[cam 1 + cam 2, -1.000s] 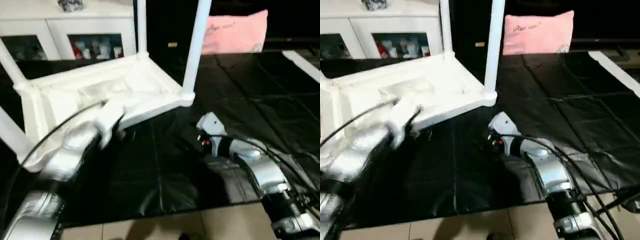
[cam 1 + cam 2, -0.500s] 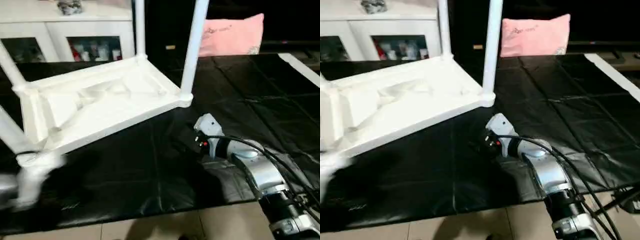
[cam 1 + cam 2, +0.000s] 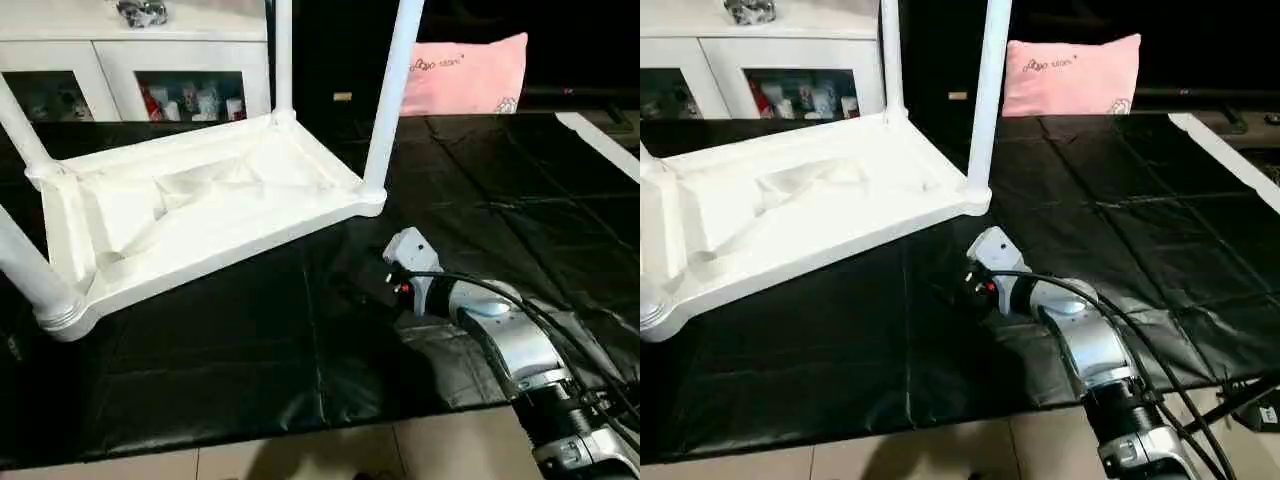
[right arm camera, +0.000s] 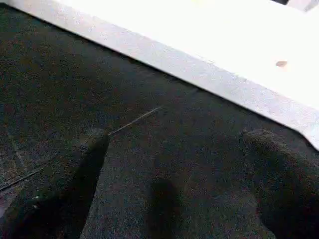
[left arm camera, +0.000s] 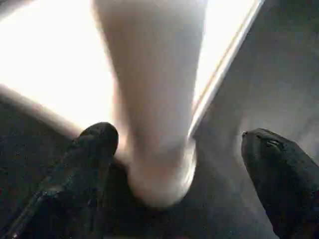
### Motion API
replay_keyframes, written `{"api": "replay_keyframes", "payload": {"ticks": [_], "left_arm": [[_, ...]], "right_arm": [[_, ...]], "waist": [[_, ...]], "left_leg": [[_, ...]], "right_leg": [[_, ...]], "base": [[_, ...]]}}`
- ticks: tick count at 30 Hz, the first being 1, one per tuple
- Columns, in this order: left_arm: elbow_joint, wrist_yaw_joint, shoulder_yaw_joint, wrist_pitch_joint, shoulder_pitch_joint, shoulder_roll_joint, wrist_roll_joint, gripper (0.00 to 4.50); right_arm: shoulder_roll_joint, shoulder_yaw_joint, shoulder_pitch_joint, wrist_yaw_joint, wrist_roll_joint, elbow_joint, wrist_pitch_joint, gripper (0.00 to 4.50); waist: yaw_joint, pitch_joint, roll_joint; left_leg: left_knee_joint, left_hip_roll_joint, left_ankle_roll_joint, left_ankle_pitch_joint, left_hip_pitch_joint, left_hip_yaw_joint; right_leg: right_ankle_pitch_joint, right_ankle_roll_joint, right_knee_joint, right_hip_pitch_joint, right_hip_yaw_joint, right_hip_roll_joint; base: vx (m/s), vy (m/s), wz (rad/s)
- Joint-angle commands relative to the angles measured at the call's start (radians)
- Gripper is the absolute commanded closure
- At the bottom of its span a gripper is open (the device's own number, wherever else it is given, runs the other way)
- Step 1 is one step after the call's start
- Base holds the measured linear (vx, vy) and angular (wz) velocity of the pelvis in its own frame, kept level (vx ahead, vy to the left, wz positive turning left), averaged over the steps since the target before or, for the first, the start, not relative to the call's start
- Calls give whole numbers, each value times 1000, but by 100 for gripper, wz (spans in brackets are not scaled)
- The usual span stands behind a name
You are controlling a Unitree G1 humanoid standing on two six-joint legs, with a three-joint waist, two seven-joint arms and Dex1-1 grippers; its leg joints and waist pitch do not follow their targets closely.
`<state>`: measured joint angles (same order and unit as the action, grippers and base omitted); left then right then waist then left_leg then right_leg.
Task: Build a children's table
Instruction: Rotate table base
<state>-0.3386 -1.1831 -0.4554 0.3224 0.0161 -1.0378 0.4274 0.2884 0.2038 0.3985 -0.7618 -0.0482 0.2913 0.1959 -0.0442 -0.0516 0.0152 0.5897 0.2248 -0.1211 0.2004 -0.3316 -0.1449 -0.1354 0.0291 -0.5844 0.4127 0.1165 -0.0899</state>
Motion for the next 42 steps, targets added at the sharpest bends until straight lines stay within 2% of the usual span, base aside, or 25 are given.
{"api": "replay_keyframes", "payload": {"ticks": [1, 3, 4, 7, 8, 9, 10, 12, 13, 15, 16, 19, 20, 21, 22, 25, 26, 27, 29, 31, 32, 34, 37, 42], "left_arm": [[56, -21, 19, 5, 18, 29, 34, 3], [70, -29, 36, 14, 36, 50, 50, 3], [75, -45, 66, 24, 65, 76, 75, 3], [98, -64, 109, 34, 78, 104, 90, 3], [108, -69, 123, 41, 81, 113, 94, 3], [123, -70, 138, 45, 84, 129, 93, 3], [151, -70, 154, 62, 90, 149, 103, 3], [248, -49, 200, 120, 104, 200, 140, 3], [276, -43, 213, 137, 109, 213, 152, 3], [373, -22, 267, 200, 133, 263, 208, 3], [411, -11, 289, 216, 142, 283, 230, 3], [458, 4, 317, 250, 160, 314, 272, 3], [483, 13, 334, 269, 173, 334, 297, 3], [528, 34, 353, 319, 203, 381, 351, 3], [543, 45, 354, 334, 210, 397, 362, 3], [569, 83, 375, 381, 253, 460, 404, 3], [569, 83, 375, 381, 253, 460, 404, 3], [573, 112, 393, 393, 273, 490, 409, 3], [573, 126, 422, 385, 287, 507, 391, 3], [568, 149, 454, 380, 311, 548, 376, 3], [567, 165, 467, 381, 323, 575, 373, 3], [570, 183, 486, 383, 340, 607, 369, 3], [581, 205, 518, 392, 366, 661, 379, 3], [571, 232, 540, 379, 397, 708, 376, 3]], "right_arm": [[3, -9, 15, 16, -2, 19, 4, 0], [-2, -9, 19, 21, 1, 27, 4, 0], [-8, -10, 26, 31, 6, 38, 3, 0], [-18, -15, 37, 53, 13, 58, 8, 0], [-21, -16, 42, 65, 17, 68, 8, 0], [-26, -18, 49, 87, 27, 84, 7, 0], [-34, -22, 59, 119, 38, 108, 7, 0], [-55, -31, 88, 210, 71, 177, 4, 0], [-60, -33, 96, 229, 76, 195, 2, 0], [-86, -49, 125, 298, 80, 263, 0, 0], [-99, -60, 139, 323, 75, 289, 5, 0], [-116, -75, 163, 361, 70, 333, 11, 0], [-124, -80, 180, 388, 72, 370, 11, 0], [-135, -81, 215, 444, 87, 456, 6, 0], [-138, -82, 228, 464, 96, 486, 3, 0], [-157, -85, 269, 507, 106, 594, -35, 0], [-157, -85, 269, 507, 106, 594, -35, 0], [-171, -91, 284, 507, 98, 627, -52, 0], [-196, -100, 295, 488, 79, 642, -76, 0], [-233, -117, 312, 462, 47, 660, -105, 0], [-254, -125, 319, 450, 32, 667, -118, 0], [-286, -134, 331, 420, 10, 676, -140, 0], [-342, -130, 343, 379, -6, 688, -166, 0], [-375, -116, 345, 355, 7, 708, -192, 0]], "waist": [[-1, 51, -29], [-1, 51, -31], [-4, 53, -29], [-8, 54, -28], [-6, 53, -23], [-7, 53, -24], [-7, 53, -22], [-10, 51, -28], [-11, 52, -24], [-13, 53, -28], [-12, 54, -32], [-6, 57, -26], [-4, 58, -27], [1, 58, -24], [0, 61, -26], [7, 64, -20], [7, 64, -20], [12, 64, -17], [16, 62, -19], [20, 63, -16], [19, 63, -16], [20, 61, -20], [31, 63, -15], [50, 65, -12]], "left_leg": [[-87, 1, 13, 350, 1, -12], [-88, 1, 9, 349, 3, -13], [-86, -2, 7, 343, 1, -15], [-85, -2, 5, 334, 0, -15], [-85, -3, 3, 333, -2, -15], [-84, -3, -1, 332, -1, -16], [-83, -4, -4, 335, 1, -18], [-82, -3, -19, 343, 5, -17], [-81, -4, -18, 349, 6, -19], [-80, -4, -25, 362, 8, -17], [-79, -4, -28, 362, 7, -16], [-77, -9, -25, 341, -1, -17], [-75, -8, -28, 335, -1, -18], [-74, -10, -29, 322, -3, -19], [-70, -11, -33, 314, 0, -21], [-67, -13, -30, 280, -9, -23], [-67, -13, -30, 280, -9, -23], [-66, -13, -25, 269, -14, -24], [-65, -14, -17, 283, -13, -24], [-64, -14, -8, 293, -14, -24], [-63, -12, -8, 295, -11, -23], [-64, -11, -10, 301, -12, -22], [-63, -13, -8, 301, -18, -21], [-60, -14, 3, 277, -26, -20]], "right_leg": [[-393, 158, 63, -48, -52, -40], [-387, 162, 63, -48, -53, -39], [-386, 164, 62, -50, -53, -39], [-383, 162, 60, -52, -54, -40], [-388, 160, 59, -52, -54, -38], [-405, 155, 59, -52, -55, -40], [-420, 151, 62, -49, -56, -39], [-442, 154, 65, -46, -56, -41], [-449, 150, 66, -45, -55, -39], [-455, 146, 65, -46, -54, -39], [-442, 150, 61, -47, -54, -38], [-412, 147, 57, -53, -53, -33], [-402, 149, 53, -53, -54, -33], [-395, 153, 52, -53, -53, -31], [-386, 158, 52, -52, -53, -31], [-355, 160, 46, -57, -53, -29], [-355, 160, 46, -57, -53, -29], [-343, 158, 42, -58, -53, -28], [-373, 148, 49, -56, -51, -28], [-413, 129, 53, -55, -50, -29], [-420, 127, 56, -53, -49, -29], [-428, 121, 56, -54, -48, -28], [-425, 122, 56, -57, -46, -28], [-406, 136, 53, -61, -45, -30]], "base": [[0, 0, 0], [0, 0, 0], [0, 0, 0], [0, 0, 0], [0, 0, 0], [0, 0, 0], [0, 0, 0], [0, 0, 0], [0, 0, 0], [0, 0, 0], [0, 0, 0], [0, 0, 0], [0, 0, 0], [0, 0, 0], [0, 0, 0], [0, 0, 0], [0, 0, 0], [0, 0, 0], [0, 0, 0], [0, 0, 0], [0, 0, 0], [0, 0, 0], [0, 0, 0], [0, 0, 0]]}}
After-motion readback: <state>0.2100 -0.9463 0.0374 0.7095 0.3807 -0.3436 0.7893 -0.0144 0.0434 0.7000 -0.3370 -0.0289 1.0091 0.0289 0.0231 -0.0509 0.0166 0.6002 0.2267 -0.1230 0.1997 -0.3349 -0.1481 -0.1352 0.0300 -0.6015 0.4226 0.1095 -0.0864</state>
